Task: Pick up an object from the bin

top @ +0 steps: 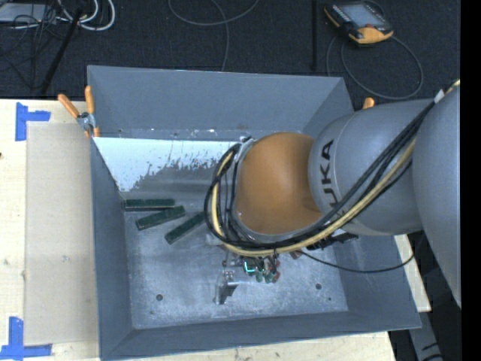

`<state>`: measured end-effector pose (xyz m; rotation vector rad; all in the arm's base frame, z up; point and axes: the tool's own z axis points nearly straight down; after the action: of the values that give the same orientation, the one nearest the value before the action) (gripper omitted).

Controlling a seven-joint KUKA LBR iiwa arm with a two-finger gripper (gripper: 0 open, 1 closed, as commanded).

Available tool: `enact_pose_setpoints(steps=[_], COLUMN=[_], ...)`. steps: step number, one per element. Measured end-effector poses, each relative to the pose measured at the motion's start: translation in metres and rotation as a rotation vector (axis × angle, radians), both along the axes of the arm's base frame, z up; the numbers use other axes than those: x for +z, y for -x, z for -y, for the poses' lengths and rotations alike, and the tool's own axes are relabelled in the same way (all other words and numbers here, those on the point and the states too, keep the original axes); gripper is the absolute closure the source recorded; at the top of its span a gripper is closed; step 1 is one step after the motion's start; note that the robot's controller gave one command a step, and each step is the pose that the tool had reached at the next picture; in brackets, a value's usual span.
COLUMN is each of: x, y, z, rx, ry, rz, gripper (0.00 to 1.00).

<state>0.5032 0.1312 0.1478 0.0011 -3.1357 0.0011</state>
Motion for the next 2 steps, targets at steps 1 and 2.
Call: enact_pose_setpoints(steps=[1, 2], x=[-0.015, -0.013], y=[0.009, -0.005], z=[0.039, 0.015], rx=[0.081, 0.034], ry=[-0.002, 0.002], rz=[0.005, 0.005], gripper=[0.00, 0.00])
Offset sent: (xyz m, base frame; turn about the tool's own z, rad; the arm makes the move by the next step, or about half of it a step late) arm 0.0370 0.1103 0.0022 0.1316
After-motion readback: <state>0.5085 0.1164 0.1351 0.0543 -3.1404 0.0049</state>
